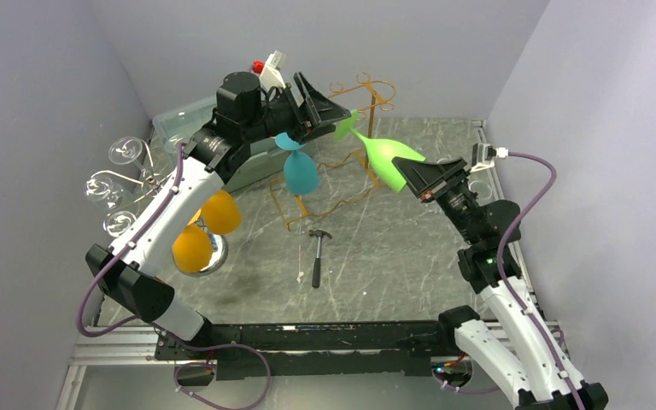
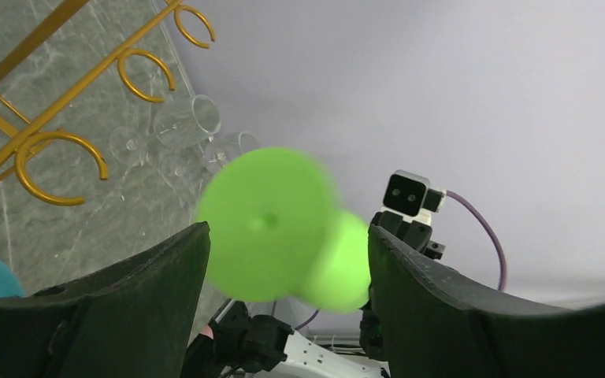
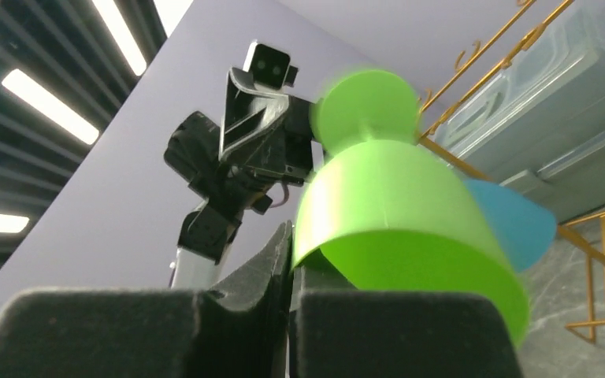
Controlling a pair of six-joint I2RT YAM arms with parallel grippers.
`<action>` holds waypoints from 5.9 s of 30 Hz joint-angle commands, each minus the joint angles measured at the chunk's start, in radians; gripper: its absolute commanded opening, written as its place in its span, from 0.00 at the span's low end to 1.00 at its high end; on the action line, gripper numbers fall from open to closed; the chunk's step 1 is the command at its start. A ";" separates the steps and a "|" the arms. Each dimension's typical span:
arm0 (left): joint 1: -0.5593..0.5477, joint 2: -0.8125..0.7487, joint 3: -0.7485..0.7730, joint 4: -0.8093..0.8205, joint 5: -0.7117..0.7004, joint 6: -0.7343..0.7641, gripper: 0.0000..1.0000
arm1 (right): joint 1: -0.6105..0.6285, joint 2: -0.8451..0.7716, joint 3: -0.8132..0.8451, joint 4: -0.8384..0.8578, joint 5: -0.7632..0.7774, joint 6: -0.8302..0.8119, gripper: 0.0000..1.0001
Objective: Take the wine glass off the wine glass rack
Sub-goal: Place the wine glass at the center of the board, then pick up the wine glass from the wine rack.
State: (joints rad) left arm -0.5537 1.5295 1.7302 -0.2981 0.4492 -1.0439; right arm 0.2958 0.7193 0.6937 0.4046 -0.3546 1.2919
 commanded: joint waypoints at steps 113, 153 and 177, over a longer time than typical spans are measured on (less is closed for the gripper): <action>-0.081 0.114 0.446 -0.739 -0.644 0.865 0.99 | -0.017 0.480 0.737 -1.320 0.447 -0.832 0.91; -0.066 0.233 0.539 -0.816 -0.567 0.872 0.88 | -0.017 0.401 0.686 -1.302 0.442 -0.833 0.93; -0.066 0.194 0.596 -0.820 -0.510 0.880 0.60 | -0.017 0.393 0.677 -1.288 0.430 -0.822 0.93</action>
State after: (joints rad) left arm -0.6212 1.7660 2.2845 -1.1255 -0.0895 -0.1692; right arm 0.2821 1.1339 1.3788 -0.9318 0.0929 0.4641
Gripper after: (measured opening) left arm 0.788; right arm 0.933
